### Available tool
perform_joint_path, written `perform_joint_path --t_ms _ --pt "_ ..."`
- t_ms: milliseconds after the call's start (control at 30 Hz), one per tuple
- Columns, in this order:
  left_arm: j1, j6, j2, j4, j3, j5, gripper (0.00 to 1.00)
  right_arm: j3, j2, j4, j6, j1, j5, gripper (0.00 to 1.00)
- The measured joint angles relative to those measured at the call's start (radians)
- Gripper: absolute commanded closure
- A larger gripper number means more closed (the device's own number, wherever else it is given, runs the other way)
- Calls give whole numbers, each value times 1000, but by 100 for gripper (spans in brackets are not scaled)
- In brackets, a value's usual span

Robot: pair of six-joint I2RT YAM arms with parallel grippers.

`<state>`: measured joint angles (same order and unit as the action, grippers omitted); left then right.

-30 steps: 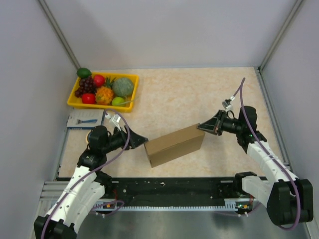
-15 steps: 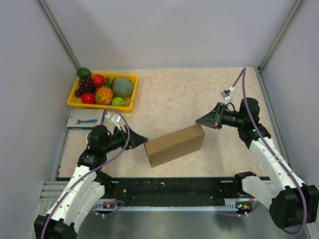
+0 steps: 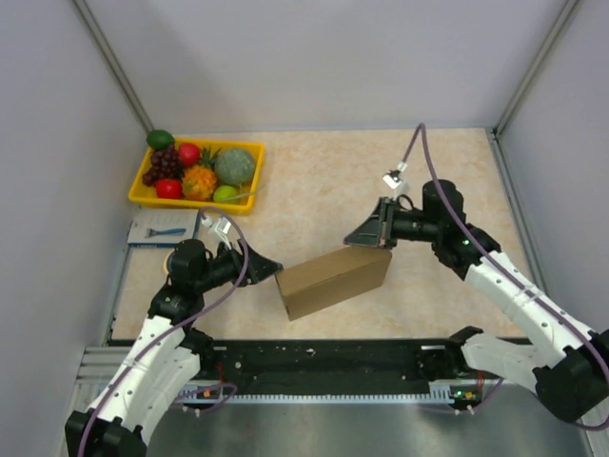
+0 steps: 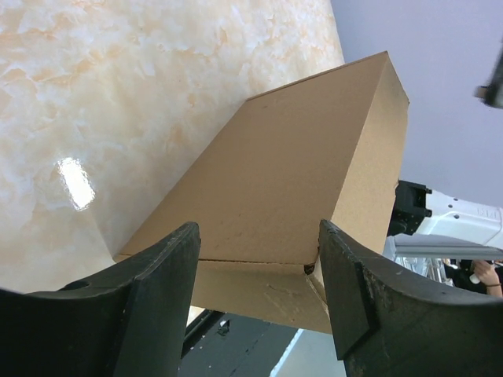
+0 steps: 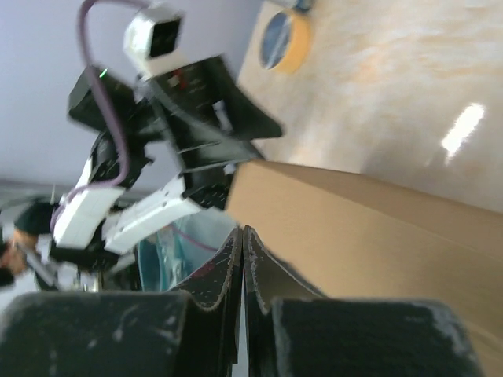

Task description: Fold the paper box

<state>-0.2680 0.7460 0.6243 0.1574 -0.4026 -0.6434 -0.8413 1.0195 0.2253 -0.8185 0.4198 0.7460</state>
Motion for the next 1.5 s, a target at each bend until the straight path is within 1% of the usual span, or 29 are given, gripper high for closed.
perform_joint_path --t_ms 67,167,267,333,467,733,800,933,1033,1100,1200,1233,1300,1333,1367,1400,1500 --pt "0 0 0 0 0 0 34 -53 27 -26 -14 129 -48 100" --pt "0 0 2 -1 0 -1 34 -99 114 -103 -53 346 -97 100" --pt "0 0 2 -3 0 -3 34 -141 240 -138 -73 481 -132 100" --pt "0 0 2 -3 0 -3 34 -161 321 -149 -80 532 -148 100" --pt "0 0 2 -3 0 -3 34 -176 399 -151 -87 555 -173 100" --pt "0 0 2 -3 0 -3 34 -237 446 -153 -81 599 -234 100" --pt "0 -1 1 -3 0 -3 34 -222 452 -164 -84 608 -255 100" --pt "0 -13 -1 17 0 -1 34 -137 447 -241 -120 621 -265 100" --pt "0 -13 0 24 0 4 33 -136 418 -208 -101 625 -306 100" --pt "0 -14 -1 29 0 3 30 -147 389 -149 -80 622 -334 94" --pt "0 -24 0 34 0 0 27 -170 304 -36 -48 608 -396 68" --pt "0 -35 0 39 -2 -1 24 -172 259 -3 -45 600 -417 53" --pt "0 -58 5 60 -13 1 22 -161 157 51 -52 576 -448 40" --pt "0 -76 14 78 -29 2 19 -145 89 65 -58 555 -459 27" --pt "0 -93 25 87 -46 2 18 -116 14 77 -71 530 -470 23" --pt "0 -108 43 89 -67 -1 17 -79 -62 85 -90 503 -481 21" --pt "0 -124 121 29 -109 -35 19 45 -233 109 -143 405 -489 21"
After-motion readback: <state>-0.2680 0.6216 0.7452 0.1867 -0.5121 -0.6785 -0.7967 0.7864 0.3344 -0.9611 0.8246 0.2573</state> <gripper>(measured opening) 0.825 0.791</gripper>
